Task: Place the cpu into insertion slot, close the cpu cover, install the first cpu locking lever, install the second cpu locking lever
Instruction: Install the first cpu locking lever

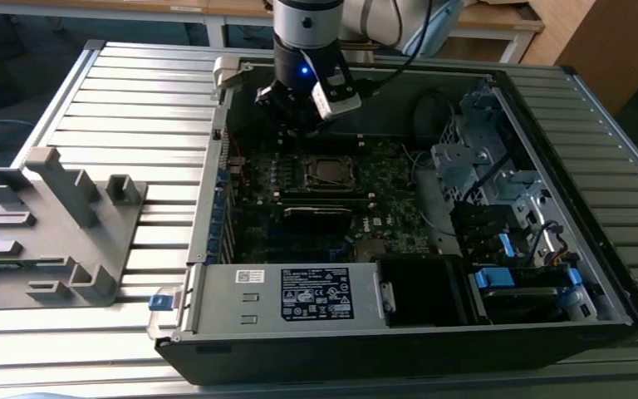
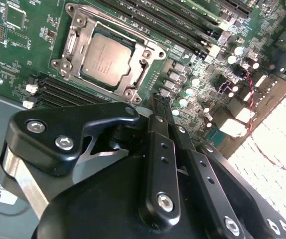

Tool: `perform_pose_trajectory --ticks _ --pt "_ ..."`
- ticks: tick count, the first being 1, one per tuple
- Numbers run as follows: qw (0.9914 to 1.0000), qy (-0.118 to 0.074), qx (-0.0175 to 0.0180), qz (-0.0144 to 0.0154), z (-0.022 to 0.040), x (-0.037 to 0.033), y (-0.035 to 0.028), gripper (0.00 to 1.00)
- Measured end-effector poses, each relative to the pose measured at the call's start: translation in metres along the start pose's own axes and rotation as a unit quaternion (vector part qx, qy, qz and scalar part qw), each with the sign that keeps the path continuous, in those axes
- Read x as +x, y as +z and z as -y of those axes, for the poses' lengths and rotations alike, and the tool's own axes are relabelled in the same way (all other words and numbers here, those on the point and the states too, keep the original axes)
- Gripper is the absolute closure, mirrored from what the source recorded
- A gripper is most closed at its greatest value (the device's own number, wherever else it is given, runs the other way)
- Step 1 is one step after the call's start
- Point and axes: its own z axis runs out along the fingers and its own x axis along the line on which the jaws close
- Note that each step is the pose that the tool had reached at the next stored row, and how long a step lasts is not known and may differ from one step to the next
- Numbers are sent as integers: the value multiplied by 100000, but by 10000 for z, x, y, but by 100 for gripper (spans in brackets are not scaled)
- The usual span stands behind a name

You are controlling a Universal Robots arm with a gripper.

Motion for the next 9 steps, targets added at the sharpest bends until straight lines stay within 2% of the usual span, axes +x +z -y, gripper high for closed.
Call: perform_pose_trajectory --ticks 5,6,9 --pt "100000 -7 13 18 4 66 5 90" --pt "100000 -7 -134 39 6 77 5 90" --pt "99971 5 -2404 -60 16 89 5 90"
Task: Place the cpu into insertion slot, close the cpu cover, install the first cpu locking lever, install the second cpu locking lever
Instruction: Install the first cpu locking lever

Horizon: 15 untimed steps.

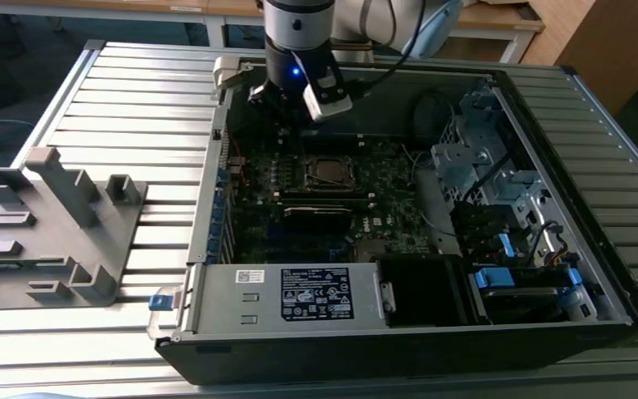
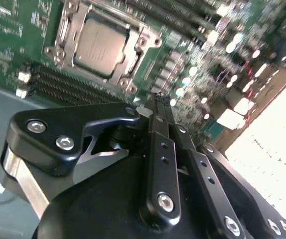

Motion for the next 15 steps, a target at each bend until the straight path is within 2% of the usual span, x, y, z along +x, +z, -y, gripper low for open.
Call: perform_pose_trajectory --ticks 1,2,6,7,8,11,15 --pt "99997 4 -742 -41 3 3 0 90" --pt "99995 8 -1046 -53 5 7 -1 90" --pt "99993 -4 -1181 35 12 82 2 90" --pt "99989 -1 -1477 45 14 101 3 90" --pt "99974 -6 -2263 14 16 110 4 90" --pt "99877 27 -4962 -146 22 122 5 90" --pt "99652 46 -8321 -372 26 127 5 90"
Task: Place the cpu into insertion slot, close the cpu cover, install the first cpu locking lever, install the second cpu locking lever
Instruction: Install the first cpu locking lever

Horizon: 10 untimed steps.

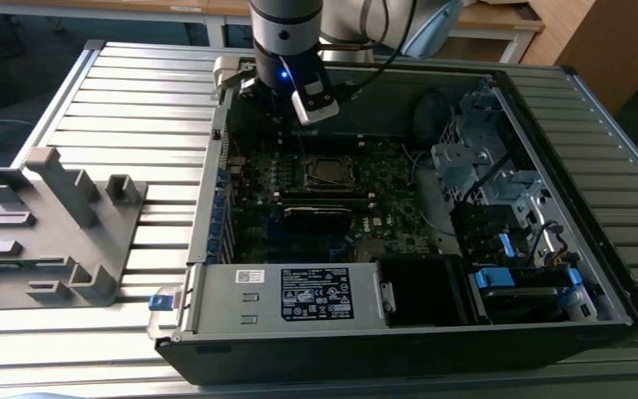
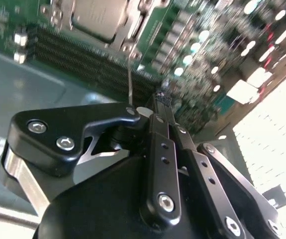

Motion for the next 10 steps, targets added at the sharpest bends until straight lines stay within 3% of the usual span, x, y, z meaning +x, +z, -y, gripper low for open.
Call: perform_pose_trajectory --ticks 1,4,8,10 --pt "100000 4 -204 -10 0 0 0 90" --pt "99999 3 -333 -21 1 -1 1 90" --pt "99986 -63 -1673 -124 0 -6 2 90" --pt "99984 -59 -1782 -131 0 -9 3 90"
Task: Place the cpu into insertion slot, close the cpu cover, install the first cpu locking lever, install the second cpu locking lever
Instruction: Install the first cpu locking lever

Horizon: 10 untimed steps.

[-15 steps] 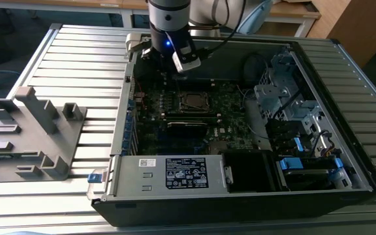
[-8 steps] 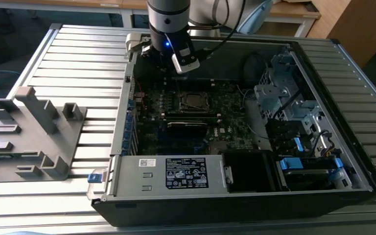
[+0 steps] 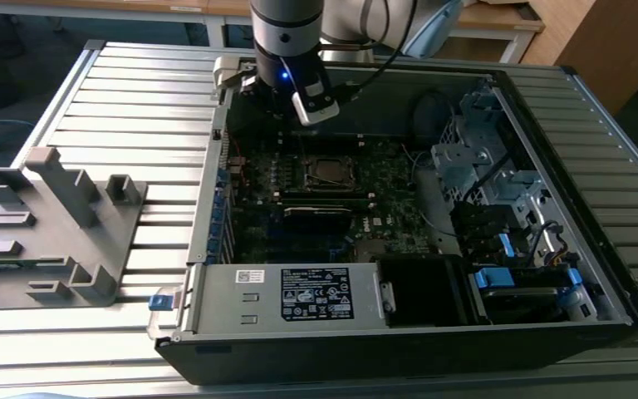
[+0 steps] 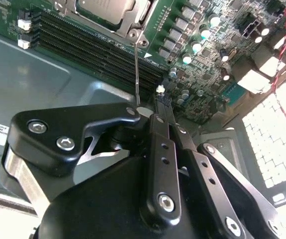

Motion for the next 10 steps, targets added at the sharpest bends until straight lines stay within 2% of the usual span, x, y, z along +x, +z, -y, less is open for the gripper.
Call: perform_pose_trajectory --ticks 2,4,10 --pt "100000 -8 0 -3 -1 -19 0 90" --pt "100000 -8 -4 -5 -4 -67 2 90" --pt "100000 -6 -3 -10 -17 -288 6 90"
